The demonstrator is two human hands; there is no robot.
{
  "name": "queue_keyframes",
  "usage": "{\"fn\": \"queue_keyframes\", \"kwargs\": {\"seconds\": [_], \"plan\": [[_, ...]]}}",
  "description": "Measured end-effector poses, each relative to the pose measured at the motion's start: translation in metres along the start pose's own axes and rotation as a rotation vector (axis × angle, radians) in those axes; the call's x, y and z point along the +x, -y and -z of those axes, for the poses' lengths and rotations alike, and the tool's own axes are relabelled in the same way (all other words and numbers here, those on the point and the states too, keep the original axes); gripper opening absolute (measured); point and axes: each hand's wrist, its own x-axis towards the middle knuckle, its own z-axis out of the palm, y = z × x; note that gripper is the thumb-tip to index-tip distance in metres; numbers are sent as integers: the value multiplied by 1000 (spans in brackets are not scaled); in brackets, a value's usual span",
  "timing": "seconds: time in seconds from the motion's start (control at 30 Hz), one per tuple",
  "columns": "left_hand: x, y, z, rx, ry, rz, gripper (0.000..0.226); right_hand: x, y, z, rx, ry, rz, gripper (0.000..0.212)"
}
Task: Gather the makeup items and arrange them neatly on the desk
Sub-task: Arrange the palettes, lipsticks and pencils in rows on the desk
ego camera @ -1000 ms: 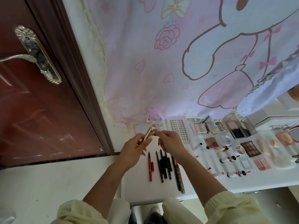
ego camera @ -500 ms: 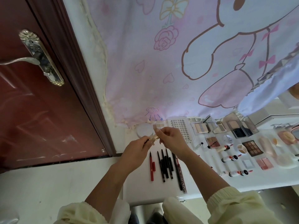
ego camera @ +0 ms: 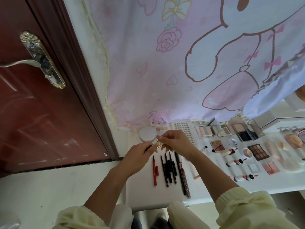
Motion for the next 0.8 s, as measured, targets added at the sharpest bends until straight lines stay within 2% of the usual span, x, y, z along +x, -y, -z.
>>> {"fn": "queue_keyframes", "kwargs": {"seconds": [0.07, 0.2, 0.33, 0.4, 0.5, 0.63, 0.7, 0.8], "plan": [[0, 0, 0, 8, -7, 9, 31, 2, -2, 2, 69, 22, -1, 17], [1, -1, 1, 12, 6, 21, 31, 2, -4, -1, -36, -17, -27, 41], [3, -1, 1, -13, -7, 33, 32, 6, -6, 3, 68, 8, 7, 15], [4, -1, 1, -24, -7, 37, 31, 6, -6, 4, 105, 32, -13, 19], [4, -2, 1, -33, 14, 34, 31, 6, -6, 1, -8, 3, -20, 34], [6, -2, 1, -20, 37, 35, 29, 11, -10, 6, 118, 19, -40, 15], [7, 0, 2, -9, 48, 37, 30, 12, -9, 6, 147, 43, -75, 20], [8, 2, 3, 9, 69, 34, 29, 11, -8, 4, 11, 11, -89, 39]]}}
